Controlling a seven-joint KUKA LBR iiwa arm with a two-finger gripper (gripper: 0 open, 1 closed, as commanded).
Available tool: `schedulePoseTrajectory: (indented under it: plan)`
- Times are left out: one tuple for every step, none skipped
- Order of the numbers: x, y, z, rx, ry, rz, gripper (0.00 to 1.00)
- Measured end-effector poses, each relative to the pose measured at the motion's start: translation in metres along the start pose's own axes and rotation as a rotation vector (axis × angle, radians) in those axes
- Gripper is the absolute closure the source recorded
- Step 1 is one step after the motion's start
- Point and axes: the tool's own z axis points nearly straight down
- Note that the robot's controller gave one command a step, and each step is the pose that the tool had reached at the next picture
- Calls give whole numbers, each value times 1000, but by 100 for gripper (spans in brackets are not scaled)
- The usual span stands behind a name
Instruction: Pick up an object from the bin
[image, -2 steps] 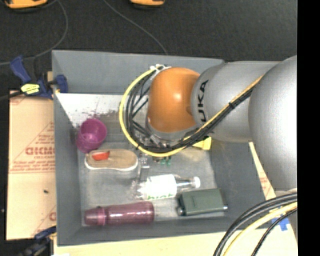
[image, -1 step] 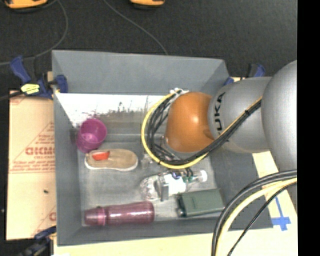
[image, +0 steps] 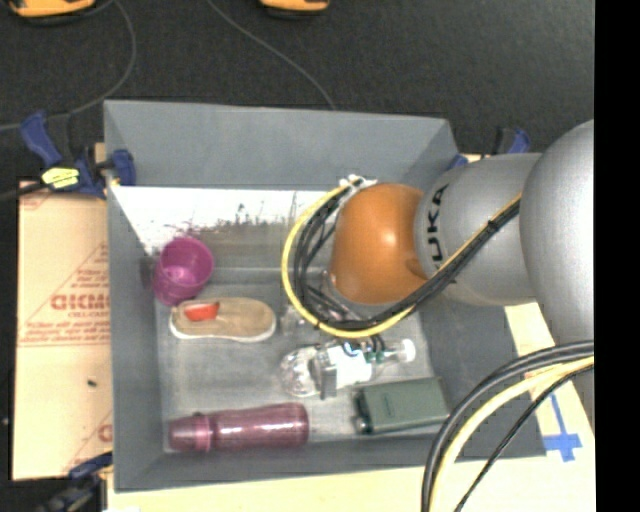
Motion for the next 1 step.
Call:
schedulePoseTrajectory:
  plan:
    - [24,-13,-16,-5,8,-23,0]
